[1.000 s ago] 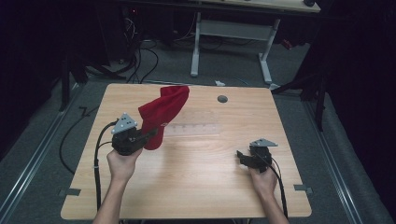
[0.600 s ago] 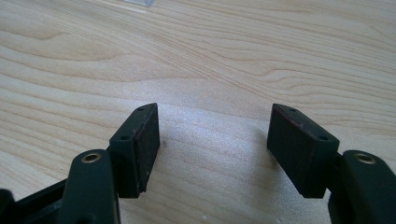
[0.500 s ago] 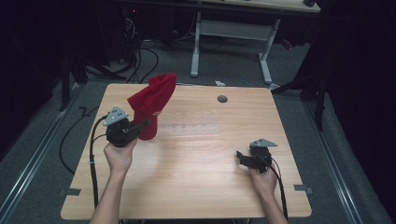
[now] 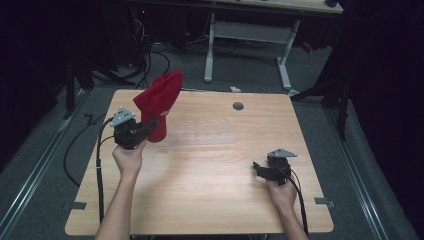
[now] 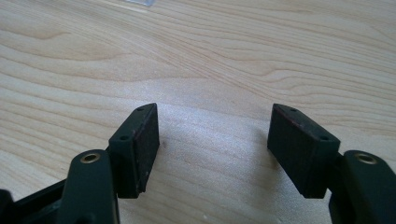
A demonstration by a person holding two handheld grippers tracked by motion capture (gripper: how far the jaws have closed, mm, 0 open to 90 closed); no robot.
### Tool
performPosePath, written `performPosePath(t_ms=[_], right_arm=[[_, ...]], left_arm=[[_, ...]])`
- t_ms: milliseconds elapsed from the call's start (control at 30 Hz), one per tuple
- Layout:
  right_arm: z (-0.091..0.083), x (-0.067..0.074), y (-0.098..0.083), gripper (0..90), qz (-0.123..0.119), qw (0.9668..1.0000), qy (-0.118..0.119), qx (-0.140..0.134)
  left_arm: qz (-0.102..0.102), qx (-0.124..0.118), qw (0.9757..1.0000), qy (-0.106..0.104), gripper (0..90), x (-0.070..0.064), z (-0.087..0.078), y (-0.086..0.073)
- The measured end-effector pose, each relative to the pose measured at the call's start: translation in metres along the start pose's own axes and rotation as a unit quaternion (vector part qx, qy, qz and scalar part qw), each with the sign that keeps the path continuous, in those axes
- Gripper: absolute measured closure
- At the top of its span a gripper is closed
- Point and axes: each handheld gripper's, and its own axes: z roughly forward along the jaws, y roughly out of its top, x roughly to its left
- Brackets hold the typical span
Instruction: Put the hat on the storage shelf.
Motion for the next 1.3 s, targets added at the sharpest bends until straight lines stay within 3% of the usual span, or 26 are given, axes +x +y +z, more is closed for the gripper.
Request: performPosePath(t_ms=[167,500,867,1067,1200,1300], right_arm=[[0.0,0.0,0.0,34.1,0.002,1.0,0.002,0.0],[0.0,0.0,0.0,33.9,0.002,1.0,0.002,0.0],[0.0,0.0,0.0,34.0,-0.003,1.0,0.002,0.0],[0.0,0.0,0.0,34.0,-0.003,1.0,0.002,0.0],[0.0,0.0,0.0,34.0,-0.003,1.0,0.002,0.0],[0.0,0.0,0.0,34.0,-0.003,1.0,0.002,0.0]], left_arm=[[0.011,-0.001,0.9999,-0.002,85.0,0.005,0.007,-0.007],[0.011,-0.005,0.9999,0.005,85.0,0.017,0.019,-0.012],[0.025,-0.011,0.9996,-0.003,84.5,0.02,0.022,-0.017],[0.014,-0.016,0.9998,-0.002,84.5,0.021,0.02,-0.018],[-0.002,-0.015,0.9998,0.015,84.6,0.022,0.021,-0.018],[0.002,-0.016,0.9998,0.015,84.6,0.021,0.02,-0.019]])
